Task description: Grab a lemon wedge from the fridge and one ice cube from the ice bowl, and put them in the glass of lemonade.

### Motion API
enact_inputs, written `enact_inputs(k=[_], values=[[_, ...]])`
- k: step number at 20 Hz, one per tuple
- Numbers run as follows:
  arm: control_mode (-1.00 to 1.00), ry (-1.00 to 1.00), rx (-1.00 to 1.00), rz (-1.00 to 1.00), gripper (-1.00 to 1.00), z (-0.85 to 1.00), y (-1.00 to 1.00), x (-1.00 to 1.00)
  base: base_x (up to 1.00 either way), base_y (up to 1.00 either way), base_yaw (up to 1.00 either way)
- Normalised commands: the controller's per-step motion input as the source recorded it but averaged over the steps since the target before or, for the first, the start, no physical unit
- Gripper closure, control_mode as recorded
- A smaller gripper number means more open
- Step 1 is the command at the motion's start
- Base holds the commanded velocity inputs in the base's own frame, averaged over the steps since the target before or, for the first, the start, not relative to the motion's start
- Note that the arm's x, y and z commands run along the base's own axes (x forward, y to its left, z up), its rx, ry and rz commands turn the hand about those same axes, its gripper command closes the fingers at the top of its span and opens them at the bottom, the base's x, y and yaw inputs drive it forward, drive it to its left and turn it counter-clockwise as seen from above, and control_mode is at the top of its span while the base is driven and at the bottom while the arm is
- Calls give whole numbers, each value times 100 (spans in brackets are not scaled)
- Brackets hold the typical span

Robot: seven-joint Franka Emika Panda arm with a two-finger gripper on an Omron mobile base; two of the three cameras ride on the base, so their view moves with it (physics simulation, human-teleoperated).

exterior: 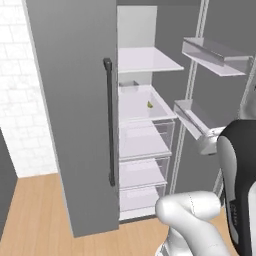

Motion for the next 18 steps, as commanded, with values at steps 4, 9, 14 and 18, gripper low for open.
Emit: enact_inputs(k=[4, 9, 14, 18], values=[[100, 0, 0, 0, -100, 0, 0, 0, 34, -36, 0], [100, 0, 0, 0, -100, 0, 0, 0, 47, 18, -1], [100, 0, 0, 0, -100, 0, 0, 0, 0, 22, -4], [100, 0, 0, 0, -100, 0, 0, 0, 4, 62, -5]])
